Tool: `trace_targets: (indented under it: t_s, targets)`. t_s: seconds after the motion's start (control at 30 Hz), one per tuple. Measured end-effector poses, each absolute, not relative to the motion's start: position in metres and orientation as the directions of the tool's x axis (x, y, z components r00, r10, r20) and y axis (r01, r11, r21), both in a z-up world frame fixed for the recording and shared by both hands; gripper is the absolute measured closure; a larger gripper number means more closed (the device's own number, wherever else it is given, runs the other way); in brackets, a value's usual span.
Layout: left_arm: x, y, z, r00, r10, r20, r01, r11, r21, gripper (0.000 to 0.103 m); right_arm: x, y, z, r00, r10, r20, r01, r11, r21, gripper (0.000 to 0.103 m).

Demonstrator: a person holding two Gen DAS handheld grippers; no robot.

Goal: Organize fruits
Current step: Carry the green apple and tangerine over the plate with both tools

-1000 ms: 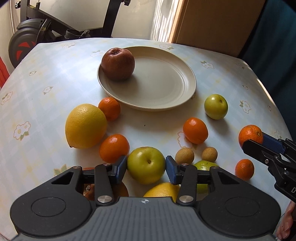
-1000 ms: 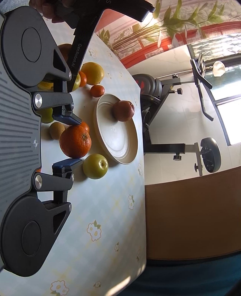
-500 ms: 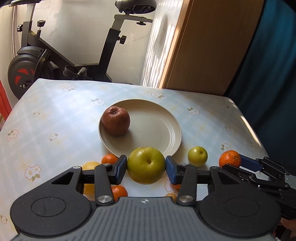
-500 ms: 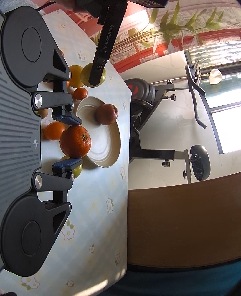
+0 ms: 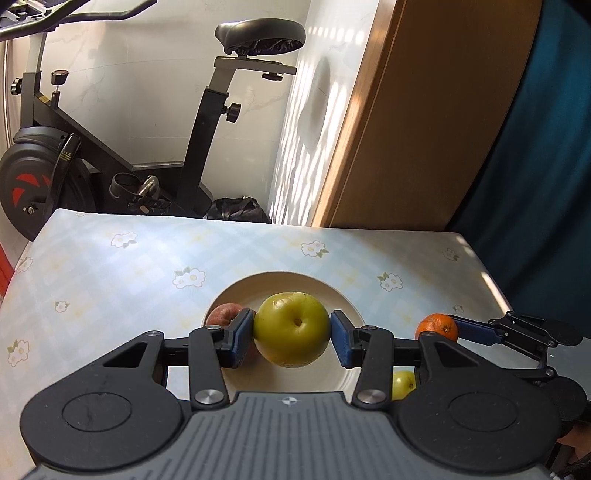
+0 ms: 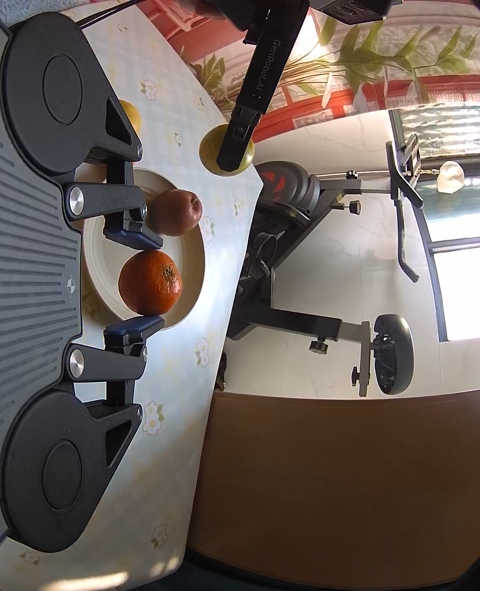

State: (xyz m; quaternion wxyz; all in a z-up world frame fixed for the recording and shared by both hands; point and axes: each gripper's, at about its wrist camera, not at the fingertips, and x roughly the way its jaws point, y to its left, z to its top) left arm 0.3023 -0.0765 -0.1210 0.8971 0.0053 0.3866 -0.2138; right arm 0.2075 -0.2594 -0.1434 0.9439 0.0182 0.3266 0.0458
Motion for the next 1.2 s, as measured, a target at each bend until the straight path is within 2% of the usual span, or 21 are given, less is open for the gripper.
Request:
trace_targets:
  t_s: [0.57, 1.2]
  targets:
    - [0.423, -0.095, -0.194, 0.468, -0.365, -0.805, 0.372, 0.907, -0.195, 0.055, 0.315, -0.258, -0.208, 0.662, 0.143, -0.736, -0.150, 0.987, 0.056, 0.067]
    - [0.441, -0.096, -0.220, 0.434, -0.350, -0.830, 0.358, 0.913, -0.197, 0.055, 0.371, -0.247, -0.241, 0.607, 0.136, -0.783, -0.231, 0.973, -0.010, 0.067]
